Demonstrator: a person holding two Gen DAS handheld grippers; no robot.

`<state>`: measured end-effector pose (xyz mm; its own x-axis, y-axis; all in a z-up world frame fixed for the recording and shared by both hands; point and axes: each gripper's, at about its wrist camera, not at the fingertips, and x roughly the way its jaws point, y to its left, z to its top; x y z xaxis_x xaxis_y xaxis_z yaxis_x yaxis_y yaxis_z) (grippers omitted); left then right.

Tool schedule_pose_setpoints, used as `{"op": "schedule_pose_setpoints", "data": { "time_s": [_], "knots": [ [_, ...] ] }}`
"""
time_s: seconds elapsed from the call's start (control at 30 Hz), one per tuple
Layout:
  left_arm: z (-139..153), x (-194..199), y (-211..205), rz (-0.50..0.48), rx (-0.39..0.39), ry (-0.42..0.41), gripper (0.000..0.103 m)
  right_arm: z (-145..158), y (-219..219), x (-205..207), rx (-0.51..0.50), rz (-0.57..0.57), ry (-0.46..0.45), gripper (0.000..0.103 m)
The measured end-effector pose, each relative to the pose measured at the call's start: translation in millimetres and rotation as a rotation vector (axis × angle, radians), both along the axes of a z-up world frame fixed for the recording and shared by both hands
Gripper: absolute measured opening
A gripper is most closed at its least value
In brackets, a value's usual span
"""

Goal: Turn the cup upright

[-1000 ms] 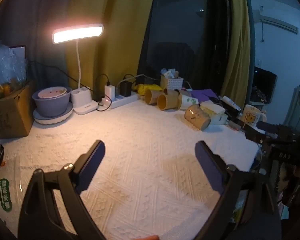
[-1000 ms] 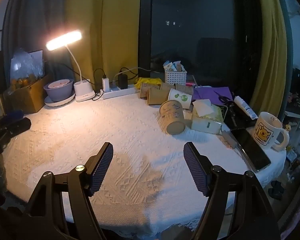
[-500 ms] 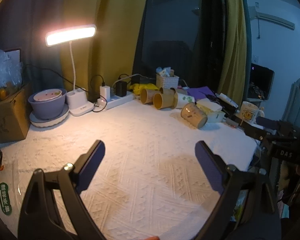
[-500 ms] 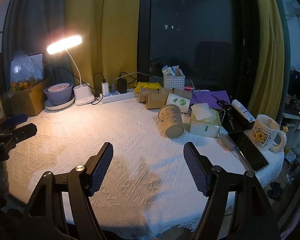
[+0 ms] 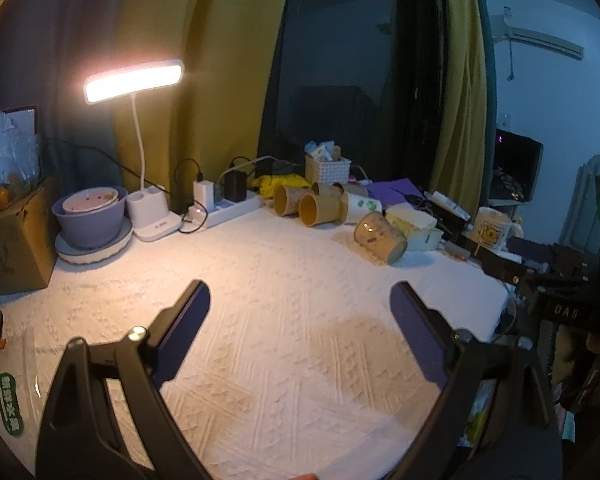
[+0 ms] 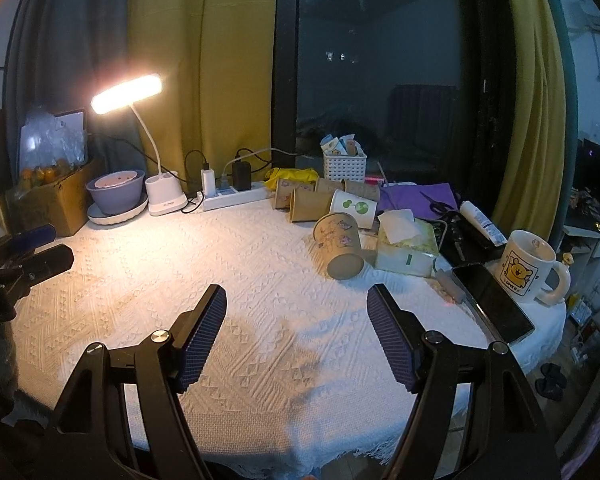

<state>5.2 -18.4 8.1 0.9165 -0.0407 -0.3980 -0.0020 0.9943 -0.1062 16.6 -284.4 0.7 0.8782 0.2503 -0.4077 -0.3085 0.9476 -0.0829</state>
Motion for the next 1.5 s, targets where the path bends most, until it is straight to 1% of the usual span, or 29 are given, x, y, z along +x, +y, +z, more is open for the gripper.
{"op": "schedule_pose_setpoints", "data": {
  "time_s": [1.5],
  "knots": [
    [5.3, 0.4, -5.1, -0.021, 0.001, -0.015, 0.093, 4.2, -1.5, 0.3, 0.004, -0.002, -0.003, 0.076]
  ]
}}
